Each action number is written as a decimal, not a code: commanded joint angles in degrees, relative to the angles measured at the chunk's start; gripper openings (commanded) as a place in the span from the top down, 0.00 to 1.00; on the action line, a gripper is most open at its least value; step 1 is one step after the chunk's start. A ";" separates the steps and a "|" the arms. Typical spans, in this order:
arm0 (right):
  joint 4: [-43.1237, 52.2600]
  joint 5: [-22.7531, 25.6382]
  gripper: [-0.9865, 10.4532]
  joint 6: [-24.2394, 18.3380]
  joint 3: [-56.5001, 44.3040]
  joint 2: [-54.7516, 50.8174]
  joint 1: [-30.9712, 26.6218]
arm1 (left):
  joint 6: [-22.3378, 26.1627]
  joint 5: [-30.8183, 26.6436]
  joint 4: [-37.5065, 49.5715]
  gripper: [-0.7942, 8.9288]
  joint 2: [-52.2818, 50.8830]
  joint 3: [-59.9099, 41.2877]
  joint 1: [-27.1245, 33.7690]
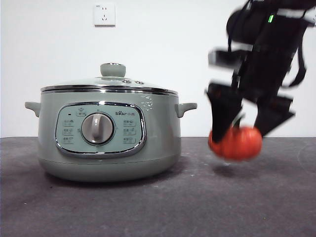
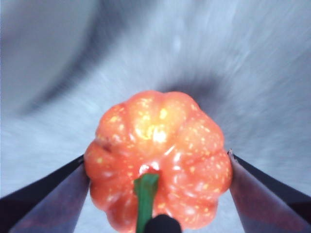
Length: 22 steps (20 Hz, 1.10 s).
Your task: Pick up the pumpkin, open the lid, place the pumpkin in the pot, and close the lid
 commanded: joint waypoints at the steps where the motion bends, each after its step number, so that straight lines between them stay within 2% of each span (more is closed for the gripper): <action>1: -0.87 0.00 0.92 1.31 -0.07 -6.03 0.11 | -0.74 -0.11 3.19 0.08 2.38 0.83 -0.96; 6: -3.93 -0.07 0.92 1.36 -0.07 -19.87 0.13 | -1.25 -3.34 10.34 0.08 12.15 6.12 -5.42; 12: -6.29 -0.11 0.92 2.84 -0.07 -32.11 0.13 | -0.59 -11.96 19.02 0.08 28.72 14.86 -14.51; 18: -8.48 -0.28 0.92 3.65 -0.07 -35.74 0.13 | 0.92 -19.82 29.90 0.08 42.53 17.31 -22.60; 22: -9.03 -0.31 0.92 3.67 -0.07 -35.74 0.13 | 0.92 -22.38 34.99 0.08 48.74 17.31 -25.00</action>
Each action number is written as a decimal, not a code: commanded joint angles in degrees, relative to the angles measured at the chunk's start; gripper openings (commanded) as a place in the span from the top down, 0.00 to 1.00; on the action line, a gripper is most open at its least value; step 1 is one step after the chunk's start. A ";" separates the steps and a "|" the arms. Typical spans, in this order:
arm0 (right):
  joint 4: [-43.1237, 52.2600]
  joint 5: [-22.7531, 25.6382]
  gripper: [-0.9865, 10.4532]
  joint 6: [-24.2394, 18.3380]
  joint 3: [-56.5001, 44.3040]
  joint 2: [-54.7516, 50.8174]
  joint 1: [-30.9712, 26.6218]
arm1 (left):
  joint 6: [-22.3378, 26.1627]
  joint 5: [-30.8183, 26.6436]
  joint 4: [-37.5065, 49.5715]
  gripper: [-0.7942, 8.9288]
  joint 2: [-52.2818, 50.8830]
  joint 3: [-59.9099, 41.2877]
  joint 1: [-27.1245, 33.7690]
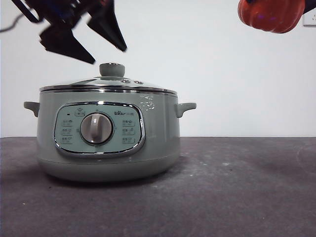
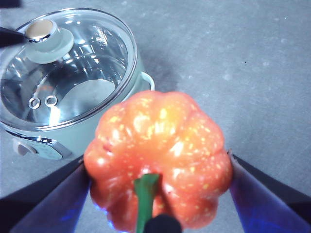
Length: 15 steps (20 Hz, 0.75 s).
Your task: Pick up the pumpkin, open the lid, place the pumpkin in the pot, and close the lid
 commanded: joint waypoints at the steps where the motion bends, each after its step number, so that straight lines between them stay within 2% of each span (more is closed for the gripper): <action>1: 0.15 -0.07 0.92 0.59 -0.09 -0.07 0.13 | 0.72 -2.08 2.03 0.08 2.73 0.07 -0.87; 7: -0.22 -0.02 0.92 0.57 -0.09 -0.07 0.13 | 0.70 -2.71 2.56 0.08 5.31 0.07 -1.51; 8: -0.20 -0.04 0.92 0.57 -0.09 -0.07 0.13 | 0.68 -3.85 2.51 0.13 5.31 0.07 -1.68; 12: -0.20 0.02 0.92 0.55 -0.09 -0.04 0.11 | 0.66 -3.89 2.14 0.61 5.25 0.07 -1.73; 15: -0.22 0.02 0.92 0.55 -0.09 0.02 0.11 | 0.63 -3.78 2.21 0.79 5.09 0.07 -1.73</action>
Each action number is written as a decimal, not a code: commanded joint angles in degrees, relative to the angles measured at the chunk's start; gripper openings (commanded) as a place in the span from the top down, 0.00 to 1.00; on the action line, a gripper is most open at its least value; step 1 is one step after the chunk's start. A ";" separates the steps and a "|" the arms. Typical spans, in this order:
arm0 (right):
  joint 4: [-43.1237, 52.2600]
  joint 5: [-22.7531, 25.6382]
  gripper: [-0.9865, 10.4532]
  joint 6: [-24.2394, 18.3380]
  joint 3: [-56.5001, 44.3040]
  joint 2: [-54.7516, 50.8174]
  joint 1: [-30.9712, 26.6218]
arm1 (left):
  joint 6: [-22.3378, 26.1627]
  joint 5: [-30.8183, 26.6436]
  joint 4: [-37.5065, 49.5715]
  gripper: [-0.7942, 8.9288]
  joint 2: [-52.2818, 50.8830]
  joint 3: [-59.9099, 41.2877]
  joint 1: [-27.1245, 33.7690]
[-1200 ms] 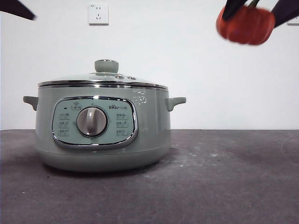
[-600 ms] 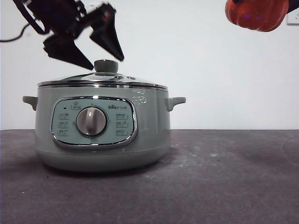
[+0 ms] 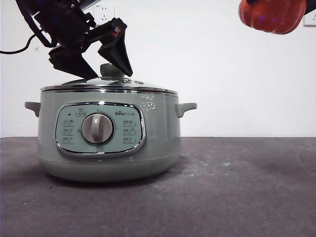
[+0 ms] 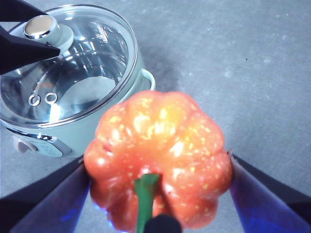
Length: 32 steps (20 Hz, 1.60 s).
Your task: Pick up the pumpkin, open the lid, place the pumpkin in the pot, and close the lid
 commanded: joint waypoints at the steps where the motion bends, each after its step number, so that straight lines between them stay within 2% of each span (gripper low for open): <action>1: 0.28 0.11 0.92 0.55 -0.09 0.09 0.11 | 0.28 0.09 0.17 0.82 0.04 0.07 -0.17; 5: 0.28 0.15 0.92 0.52 -0.09 0.11 0.11 | 0.11 0.15 0.26 0.93 0.00 0.07 -0.17; 14: 0.28 -0.33 0.92 0.55 -0.09 0.15 0.13 | 0.00 0.28 -0.13 0.93 -2.80 0.48 -0.15; 17: 0.35 -5.09 0.92 0.55 -0.09 0.70 0.11 | -0.37 0.26 -0.20 0.93 -6.64 0.48 -0.15; 19: 0.76 -5.49 0.92 0.57 -0.09 1.66 0.13 | -0.37 0.15 -1.16 0.93 -9.64 0.50 -0.15; 23: 5.27 -6.38 0.92 1.03 -0.09 4.46 1.60 | -0.35 -0.28 -6.54 0.93 -16.94 0.59 -0.11; 26: 11.10 -6.32 0.92 1.18 0.33 8.35 4.81 | -0.35 -3.13 -11.96 0.93 -23.78 0.66 -0.11; 32: 15.56 -6.27 0.92 0.85 9.86 24.24 10.14 | -0.44 -8.09 -23.78 0.93 -37.48 0.70 -0.11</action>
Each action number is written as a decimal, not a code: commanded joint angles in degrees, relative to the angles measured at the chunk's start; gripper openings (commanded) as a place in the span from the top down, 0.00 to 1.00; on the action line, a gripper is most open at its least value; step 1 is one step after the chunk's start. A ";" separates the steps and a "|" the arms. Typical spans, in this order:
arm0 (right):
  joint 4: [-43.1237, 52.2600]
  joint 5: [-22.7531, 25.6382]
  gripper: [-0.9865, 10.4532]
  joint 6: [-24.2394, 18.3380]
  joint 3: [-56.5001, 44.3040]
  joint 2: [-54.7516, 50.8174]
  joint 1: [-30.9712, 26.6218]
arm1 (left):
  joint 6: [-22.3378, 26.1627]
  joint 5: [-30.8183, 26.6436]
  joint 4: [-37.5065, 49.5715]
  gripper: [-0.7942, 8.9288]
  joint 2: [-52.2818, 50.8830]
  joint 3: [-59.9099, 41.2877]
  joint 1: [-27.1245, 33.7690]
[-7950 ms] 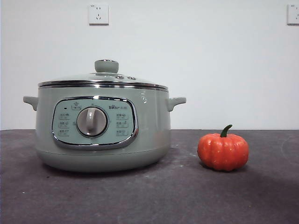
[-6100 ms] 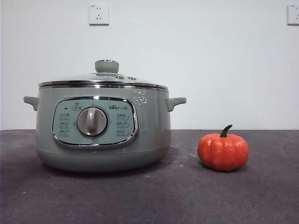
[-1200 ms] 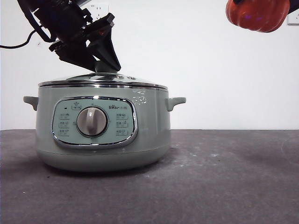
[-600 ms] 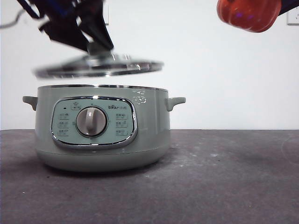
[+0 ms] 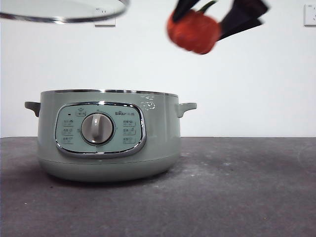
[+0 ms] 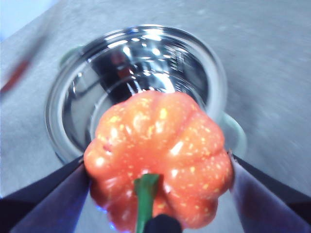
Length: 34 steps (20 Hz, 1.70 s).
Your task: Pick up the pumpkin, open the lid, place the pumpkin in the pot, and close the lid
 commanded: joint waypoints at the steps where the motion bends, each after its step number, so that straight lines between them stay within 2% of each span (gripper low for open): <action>1: 0.72 -0.07 0.92 -0.04 6.25 7.58 1.42 | -1.33 -0.81 -1.42 0.93 -4.81 0.50 0.09; 5: 0.70 -0.04 0.92 -2.27 17.57 20.13 4.20 | -2.60 -3.58 -6.82 0.93 -10.60 0.50 0.09; 8: 0.72 0.15 0.92 -3.80 25.11 29.40 5.64 | -3.39 -3.58 -9.57 0.93 -13.07 0.50 0.09; 12: 1.64 0.66 0.92 -5.81 28.50 37.68 6.40 | -3.39 -3.61 -11.15 0.93 -13.68 0.50 0.09; 22: -2.43 4.09 0.92 -9.16 28.50 42.71 8.37 | -3.37 -3.08 -11.47 0.93 -13.66 0.50 0.09; 26: -4.48 4.90 0.92 -9.14 28.50 42.71 9.07 | -3.37 -2.97 -11.72 0.93 -13.66 0.50 0.09; 27: -5.46 4.90 0.89 -9.11 28.50 42.71 9.07 | -3.37 -2.89 -12.00 0.93 -13.66 0.50 0.09; 28: -5.97 4.90 0.79 -9.11 28.50 42.71 9.11 | -3.37 -2.84 -12.26 0.93 -13.66 0.50 0.09; 30: -5.95 4.96 0.44 -9.07 28.50 42.71 9.42 | -3.37 -2.82 -12.57 0.93 -13.66 0.50 0.09; 31: -5.95 4.94 0.39 -8.76 28.50 42.71 9.42 | -3.34 -2.82 -12.68 0.93 -13.66 0.50 0.09; 34: -5.01 4.96 0.39 -8.20 28.52 42.66 9.44 | -3.15 -2.82 -12.74 0.93 -13.66 0.50 0.09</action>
